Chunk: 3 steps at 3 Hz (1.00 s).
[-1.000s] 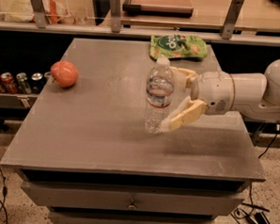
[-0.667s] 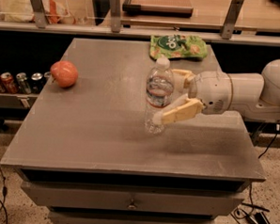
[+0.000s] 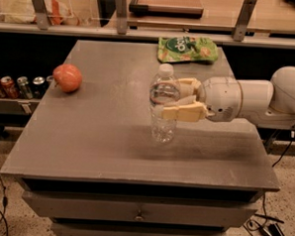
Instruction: Move water bottle near green rice chip bag
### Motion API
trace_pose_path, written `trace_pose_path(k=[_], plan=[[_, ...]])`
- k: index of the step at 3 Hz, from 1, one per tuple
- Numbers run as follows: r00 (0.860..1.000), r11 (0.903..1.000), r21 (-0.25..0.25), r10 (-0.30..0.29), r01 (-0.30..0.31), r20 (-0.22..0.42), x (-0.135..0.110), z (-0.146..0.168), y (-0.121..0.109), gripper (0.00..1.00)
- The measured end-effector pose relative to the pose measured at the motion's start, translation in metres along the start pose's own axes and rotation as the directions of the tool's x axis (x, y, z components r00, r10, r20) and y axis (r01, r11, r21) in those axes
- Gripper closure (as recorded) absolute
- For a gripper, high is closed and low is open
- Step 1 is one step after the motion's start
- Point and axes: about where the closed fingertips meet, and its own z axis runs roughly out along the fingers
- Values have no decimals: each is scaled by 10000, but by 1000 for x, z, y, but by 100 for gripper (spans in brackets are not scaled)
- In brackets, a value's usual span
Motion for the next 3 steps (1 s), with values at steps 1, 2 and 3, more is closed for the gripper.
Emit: trace_pose_path(k=[1, 2, 3], plan=[[10000, 10000, 10, 45, -45, 60, 3, -2, -2, 88], [10000, 9999, 135, -45, 44, 83, -1, -5, -8, 100], [9994, 9988, 340, -350, 348, 35, -17, -13, -22, 100]])
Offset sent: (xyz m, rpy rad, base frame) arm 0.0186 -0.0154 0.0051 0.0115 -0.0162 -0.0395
